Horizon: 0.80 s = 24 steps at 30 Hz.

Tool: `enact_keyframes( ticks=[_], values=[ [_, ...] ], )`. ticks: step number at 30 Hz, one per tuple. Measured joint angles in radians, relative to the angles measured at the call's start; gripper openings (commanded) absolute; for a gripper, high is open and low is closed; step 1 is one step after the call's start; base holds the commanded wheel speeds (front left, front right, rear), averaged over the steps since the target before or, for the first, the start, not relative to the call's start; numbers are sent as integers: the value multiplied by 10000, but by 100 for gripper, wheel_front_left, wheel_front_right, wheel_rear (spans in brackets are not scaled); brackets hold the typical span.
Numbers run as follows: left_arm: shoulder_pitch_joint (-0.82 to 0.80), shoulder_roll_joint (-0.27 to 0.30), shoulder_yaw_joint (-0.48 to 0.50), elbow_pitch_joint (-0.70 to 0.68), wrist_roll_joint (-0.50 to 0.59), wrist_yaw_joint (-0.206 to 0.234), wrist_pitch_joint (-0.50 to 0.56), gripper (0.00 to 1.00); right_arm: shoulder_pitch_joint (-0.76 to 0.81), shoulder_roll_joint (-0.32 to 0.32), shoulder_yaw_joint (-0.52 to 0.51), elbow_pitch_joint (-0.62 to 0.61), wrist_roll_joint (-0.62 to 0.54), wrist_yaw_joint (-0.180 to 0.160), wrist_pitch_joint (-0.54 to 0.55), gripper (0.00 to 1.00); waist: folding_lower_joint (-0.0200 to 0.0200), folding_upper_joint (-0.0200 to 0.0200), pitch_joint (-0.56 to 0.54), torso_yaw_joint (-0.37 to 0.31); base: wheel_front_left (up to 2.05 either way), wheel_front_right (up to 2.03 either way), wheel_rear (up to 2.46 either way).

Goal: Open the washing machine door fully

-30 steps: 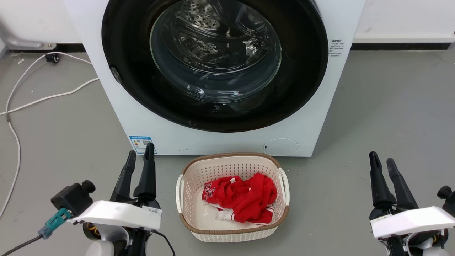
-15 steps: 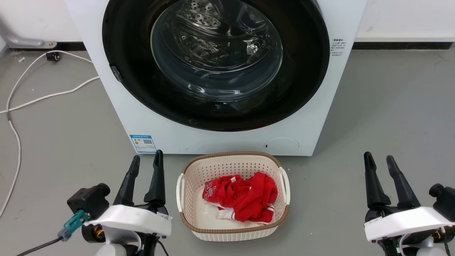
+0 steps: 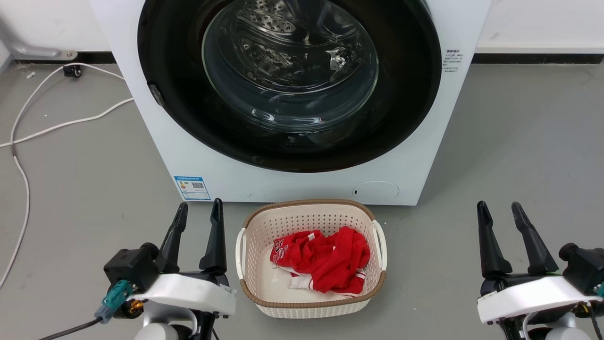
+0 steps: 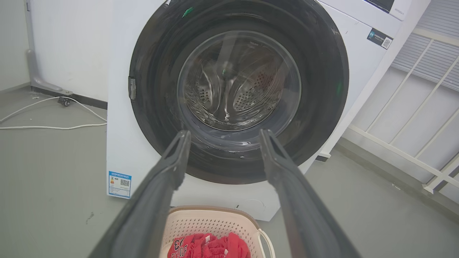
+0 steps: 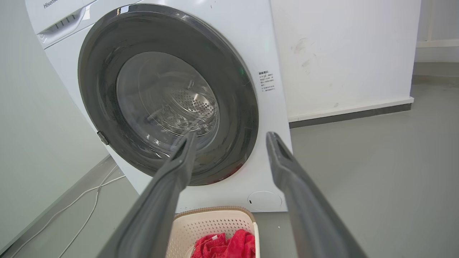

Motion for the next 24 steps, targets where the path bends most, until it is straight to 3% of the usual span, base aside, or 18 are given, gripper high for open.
enact_keyframes(
  ticks=[24],
  values=[
    [151,94,-209,-222,2176,435,-506,100,337,0,-132,-184,-1973,2,-67,100,0,0,-10,71,0,0,0]
  ],
)
